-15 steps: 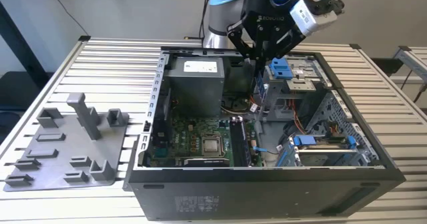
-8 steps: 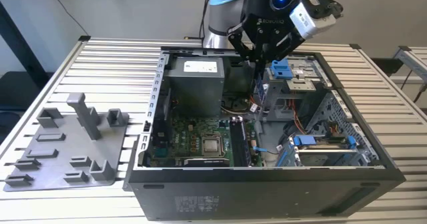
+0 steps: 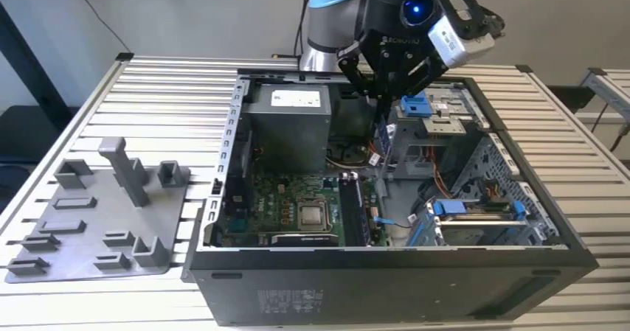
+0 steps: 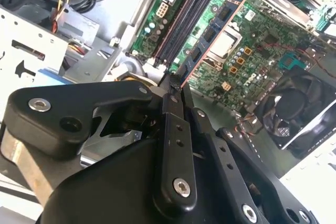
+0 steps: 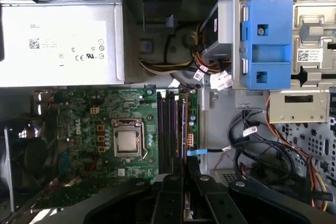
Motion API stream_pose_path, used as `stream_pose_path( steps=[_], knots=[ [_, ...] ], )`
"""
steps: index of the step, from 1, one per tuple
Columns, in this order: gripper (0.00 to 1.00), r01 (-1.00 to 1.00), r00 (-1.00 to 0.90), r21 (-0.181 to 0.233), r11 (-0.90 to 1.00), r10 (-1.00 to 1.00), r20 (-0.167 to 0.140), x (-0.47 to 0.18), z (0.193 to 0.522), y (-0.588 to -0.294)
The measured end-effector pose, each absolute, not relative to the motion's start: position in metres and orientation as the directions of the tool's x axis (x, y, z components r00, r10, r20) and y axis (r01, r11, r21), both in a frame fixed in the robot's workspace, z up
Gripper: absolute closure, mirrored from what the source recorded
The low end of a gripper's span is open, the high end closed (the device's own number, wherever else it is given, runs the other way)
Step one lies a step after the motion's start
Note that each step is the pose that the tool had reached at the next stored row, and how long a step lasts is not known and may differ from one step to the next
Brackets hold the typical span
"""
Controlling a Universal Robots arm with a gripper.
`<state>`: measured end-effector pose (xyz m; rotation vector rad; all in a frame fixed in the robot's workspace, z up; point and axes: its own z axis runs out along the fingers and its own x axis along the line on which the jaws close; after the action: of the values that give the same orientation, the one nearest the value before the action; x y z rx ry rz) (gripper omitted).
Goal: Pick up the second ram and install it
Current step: 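Insert the second ram into the second slot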
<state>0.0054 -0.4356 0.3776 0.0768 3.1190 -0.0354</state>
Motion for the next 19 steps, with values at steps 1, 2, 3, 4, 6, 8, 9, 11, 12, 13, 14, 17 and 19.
stream_pose_path(
  steps=[1, 2, 3, 4, 6, 8, 9, 11, 12, 13, 14, 17, 19],
  knots=[
    [0.86, 0.049, -0.999, -0.022, 0.999, 0.049, -0.015, 0.006, 0.377, -0.436],
    [0.86, 0.049, -0.999, -0.023, 0.999, 0.049, -0.008, 0.007, 0.376, -0.436],
    [0.86, 0.049, -0.999, -0.023, 0.999, 0.049, -0.001, 0.008, 0.376, -0.436],
    [0.86, 0.049, -0.999, -0.023, 0.999, 0.049, 0.001, 0.008, 0.375, -0.436],
    [0.86, 0.049, -0.999, -0.023, 0.999, 0.049, 0.001, 0.008, 0.375, -0.436],
    [0.86, 0.049, -0.999, -0.023, 0.999, 0.049, 0.001, 0.008, 0.375, -0.436],
    [0.86, 0.049, -0.999, -0.023, 0.999, 0.049, 0.001, 0.008, 0.375, -0.436],
    [0.86, 0.049, -0.999, -0.023, 0.999, 0.049, 0.001, 0.008, 0.374, -0.436],
    [0.86, 0.049, -0.999, -0.021, 0.999, 0.049, 0.001, 0.008, 0.373, -0.436],
    [0.86, 0.049, -0.999, -0.018, 0.999, 0.049, 0.001, 0.008, 0.372, -0.436],
    [0.86, 0.049, -0.999, -0.015, 0.999, 0.049, 0.001, 0.008, 0.371, -0.436],
    [0.86, 0.049, -0.999, -0.007, 0.999, 0.049, 0.002, 0.008, 0.366, -0.438],
    [0.86, 0.049, -0.999, -0.005, 0.999, 0.049, 0.002, 0.008, 0.362, -0.439]
  ],
)
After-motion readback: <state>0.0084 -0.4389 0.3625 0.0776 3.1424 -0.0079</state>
